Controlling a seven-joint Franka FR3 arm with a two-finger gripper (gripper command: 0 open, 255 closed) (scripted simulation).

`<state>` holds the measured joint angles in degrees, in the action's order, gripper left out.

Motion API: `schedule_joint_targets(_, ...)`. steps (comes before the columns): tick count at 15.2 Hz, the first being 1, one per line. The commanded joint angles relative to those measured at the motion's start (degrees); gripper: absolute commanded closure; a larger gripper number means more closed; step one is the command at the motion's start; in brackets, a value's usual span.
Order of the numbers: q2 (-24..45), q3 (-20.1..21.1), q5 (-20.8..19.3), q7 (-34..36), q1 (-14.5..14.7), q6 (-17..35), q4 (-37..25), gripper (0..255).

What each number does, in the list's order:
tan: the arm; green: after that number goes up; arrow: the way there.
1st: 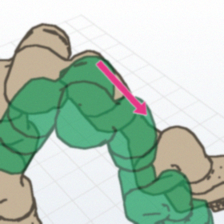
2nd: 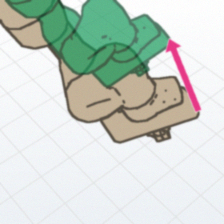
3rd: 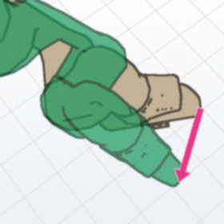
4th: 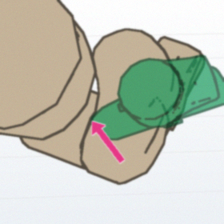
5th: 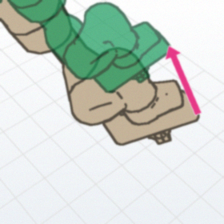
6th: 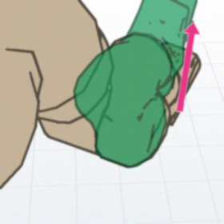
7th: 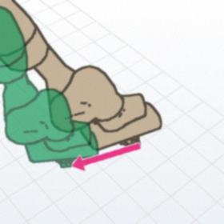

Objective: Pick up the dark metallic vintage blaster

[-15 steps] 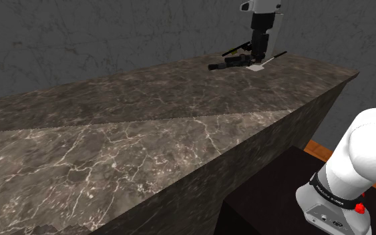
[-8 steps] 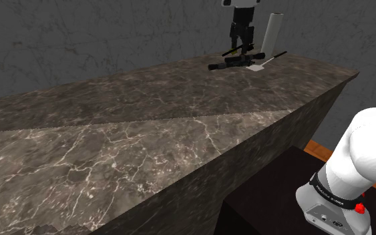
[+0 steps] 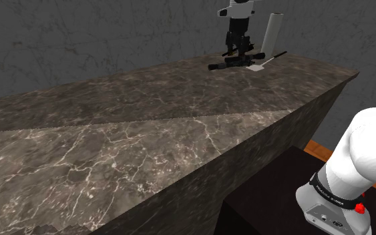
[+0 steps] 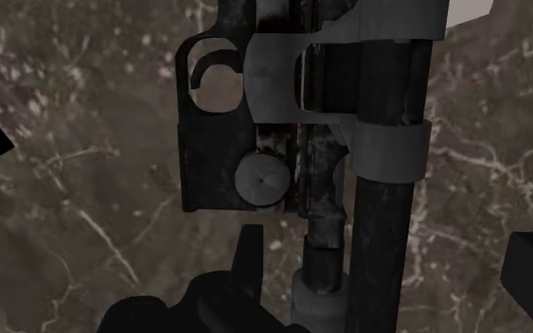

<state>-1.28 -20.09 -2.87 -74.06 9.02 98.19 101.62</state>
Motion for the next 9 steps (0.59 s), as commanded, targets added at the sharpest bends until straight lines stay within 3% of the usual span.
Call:
schedule_joint_targets(1,0.1,0.0,0.0,0.0,0.0,0.7,0.6,0)
schedule_joint_targets(2,0.1,0.0,0.0,0.0,0.0,0.7,0.6,255)
schedule_joint_targets(9,0.1,0.0,0.0,0.0,0.0,0.7,0.6,255)
